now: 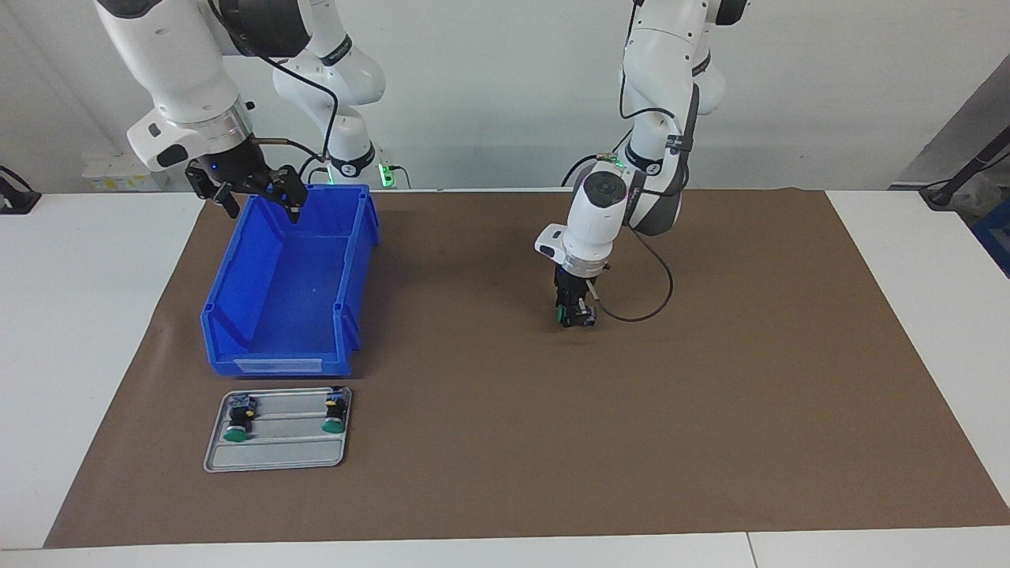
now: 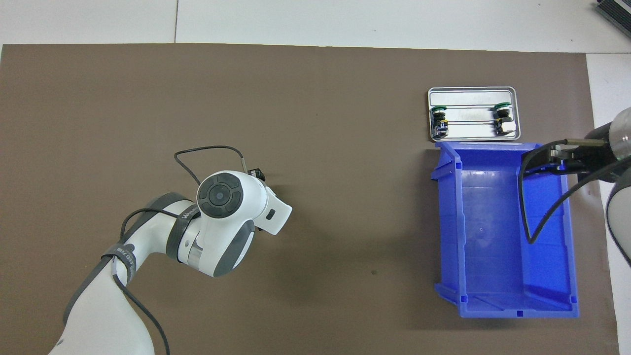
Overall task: Place and press button with both arms
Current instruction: 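Move the left gripper over to the green button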
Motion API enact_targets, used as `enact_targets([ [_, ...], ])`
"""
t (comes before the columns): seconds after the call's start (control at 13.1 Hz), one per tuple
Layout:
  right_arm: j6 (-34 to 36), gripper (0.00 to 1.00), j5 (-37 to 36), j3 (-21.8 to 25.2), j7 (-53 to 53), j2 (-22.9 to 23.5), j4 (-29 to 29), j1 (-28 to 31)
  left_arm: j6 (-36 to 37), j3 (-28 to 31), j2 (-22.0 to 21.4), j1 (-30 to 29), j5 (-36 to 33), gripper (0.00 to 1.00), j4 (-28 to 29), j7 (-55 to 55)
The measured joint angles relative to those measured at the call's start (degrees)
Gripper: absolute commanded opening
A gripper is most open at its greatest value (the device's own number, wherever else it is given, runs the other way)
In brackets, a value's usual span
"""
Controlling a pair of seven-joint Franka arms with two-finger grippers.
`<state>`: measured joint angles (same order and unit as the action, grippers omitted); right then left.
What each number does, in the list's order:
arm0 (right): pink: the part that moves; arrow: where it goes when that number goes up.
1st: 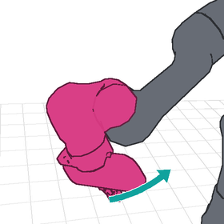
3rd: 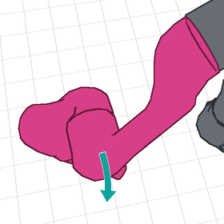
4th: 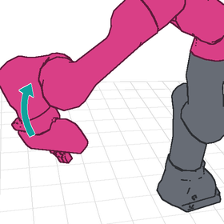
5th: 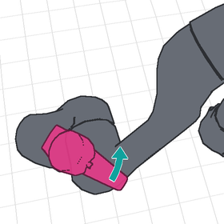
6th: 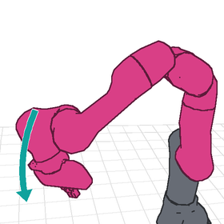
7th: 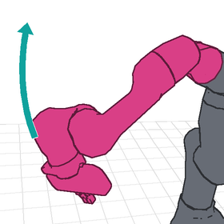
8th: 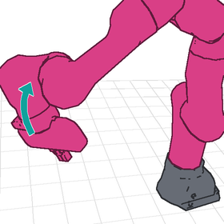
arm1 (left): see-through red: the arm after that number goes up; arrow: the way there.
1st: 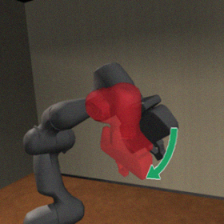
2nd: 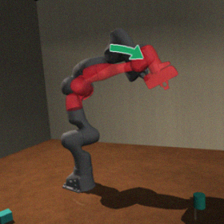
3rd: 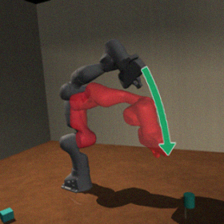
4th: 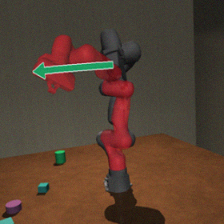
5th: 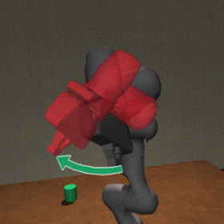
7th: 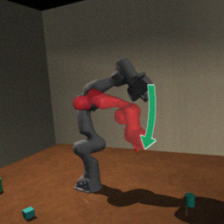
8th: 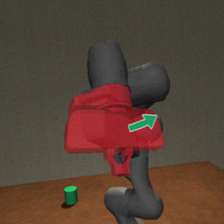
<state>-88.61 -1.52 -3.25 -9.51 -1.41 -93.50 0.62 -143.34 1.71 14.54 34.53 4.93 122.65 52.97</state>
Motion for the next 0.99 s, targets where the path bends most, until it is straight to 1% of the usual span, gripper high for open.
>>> enact_targets([
  [0.08,0.00,1.00,0.00,0.00,0.00,0.00,0.00,0.00,0.00,0.07,0.02,0.00,0.00,0.33,0.00,0.34],
  [0.31,0.00,1.00,0.00,0.00,0.00,-0.01,0.00,0.00,-0.21,0.35,0.01,0.00,0.01,0.15,-0.01,1.00],
  [0.61,0.00,1.00,0.00,0.00,0.00,-0.04,0.00,0.00,-0.37,0.89,0.03,-0.30,0.01,0.13,-0.01,1.05],
  [0.69,0.00,1.00,0.00,0.00,0.00,-0.04,0.00,0.00,-0.39,1.04,0.04,-0.52,0.01,0.07,-0.01,1.08],
  [0.76,0.00,1.00,0.00,0.00,0.00,-0.04,0.00,0.00,-0.41,1.17,0.05,-0.58,0.01,0.04,-0.06,1.08],
  [0.84,0.00,1.00,0.00,0.00,0.00,-0.04,0.00,0.00,-0.43,1.27,0.09,-0.65,0.02,0.02,-0.26,1.08],
  [0.99,0.00,1.00,0.00,0.00,0.00,-0.04,-0.01,0.00,-0.66,1.32,0.14,-1.33,1.43,0.02,-1.31,1.07],
])
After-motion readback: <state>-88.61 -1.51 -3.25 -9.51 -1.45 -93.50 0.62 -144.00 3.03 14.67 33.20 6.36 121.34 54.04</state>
